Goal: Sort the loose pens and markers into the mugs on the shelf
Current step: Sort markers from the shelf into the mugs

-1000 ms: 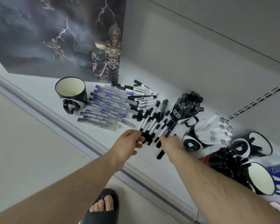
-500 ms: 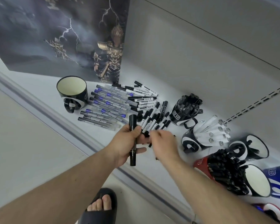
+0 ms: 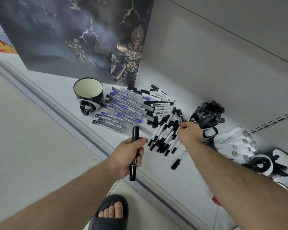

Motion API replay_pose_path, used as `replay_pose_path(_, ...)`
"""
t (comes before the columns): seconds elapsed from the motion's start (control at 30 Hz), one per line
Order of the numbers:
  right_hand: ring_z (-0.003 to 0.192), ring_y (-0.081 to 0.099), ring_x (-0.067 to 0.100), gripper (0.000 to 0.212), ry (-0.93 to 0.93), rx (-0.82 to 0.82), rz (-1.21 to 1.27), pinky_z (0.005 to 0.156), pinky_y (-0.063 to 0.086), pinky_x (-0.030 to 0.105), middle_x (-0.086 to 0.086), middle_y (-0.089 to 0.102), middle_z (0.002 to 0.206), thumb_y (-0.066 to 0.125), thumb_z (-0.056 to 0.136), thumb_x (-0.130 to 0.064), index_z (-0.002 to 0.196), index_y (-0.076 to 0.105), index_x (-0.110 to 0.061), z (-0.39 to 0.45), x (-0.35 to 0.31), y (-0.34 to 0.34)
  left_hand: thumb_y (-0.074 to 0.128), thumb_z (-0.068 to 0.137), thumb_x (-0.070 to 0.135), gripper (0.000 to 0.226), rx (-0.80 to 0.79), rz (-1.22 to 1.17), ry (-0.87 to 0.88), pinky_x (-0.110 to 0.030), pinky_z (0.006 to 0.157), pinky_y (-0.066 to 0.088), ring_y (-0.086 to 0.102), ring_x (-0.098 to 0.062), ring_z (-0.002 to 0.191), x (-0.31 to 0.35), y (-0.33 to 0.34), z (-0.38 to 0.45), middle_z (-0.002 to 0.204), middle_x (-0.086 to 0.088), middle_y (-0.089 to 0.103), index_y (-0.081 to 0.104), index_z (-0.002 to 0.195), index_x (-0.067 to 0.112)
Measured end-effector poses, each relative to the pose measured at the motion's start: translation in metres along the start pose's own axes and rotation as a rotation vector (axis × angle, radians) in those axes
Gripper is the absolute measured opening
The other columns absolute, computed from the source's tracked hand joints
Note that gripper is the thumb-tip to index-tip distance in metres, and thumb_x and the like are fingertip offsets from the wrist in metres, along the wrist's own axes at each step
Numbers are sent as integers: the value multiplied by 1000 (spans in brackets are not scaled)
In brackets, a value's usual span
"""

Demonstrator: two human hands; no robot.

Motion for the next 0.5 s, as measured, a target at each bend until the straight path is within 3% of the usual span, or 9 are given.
replay_pose_path(0.1,76,69,19,25,120,142,432,61,53,28,-1,73,98,55,93,-10,102,73,-25,-45,9,-3,58,96,18,28,-14,-88,2,-29,53,54,60,-20,55,2,1,-1,83,-9,71,59,120,2)
replay_pose_path(0.17,68,69,16,20,127,44,743,62,55,27,5,71,89,54,95,-1,97,69,-14,-88,8,5,56,97,17,26,-28,-131,5,-36,71,60,71,-25,75,3,3,1,100,-13,74,58,119,4)
replay_pose_path(0.23,66,69,18,20,114,-133,903,61,56,27,14,69,87,47,98,4,92,61,-9,-132,0,11,55,98,19,25,-59,-158,9,-42,85,56,71,-27,89,3,8,3,109,-14,72,58,118,5)
replay_pose_path(0.4,61,63,21,21,12,-424,764,56,50,25,12,66,85,42,98,6,90,51,-12,-180,-2,18,53,97,15,15,-170,-185,-13,-42,77,51,66,-28,90,-3,20,-3,103,-14,70,64,103,8)
replay_pose_path(0.5,70,64,16,24,-33,-365,640,66,49,24,10,68,89,53,95,0,85,59,-21,-175,6,9,53,93,1,27,-209,-265,-6,-42,77,56,71,-24,87,-5,19,-4,93,-7,73,63,116,12)
Point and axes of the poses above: each hand's wrist, its own z-axis towards the middle knuckle, its own y-axis out of the palm, x = y × z, the point moved 4 cm from there along z, towards the middle knuckle
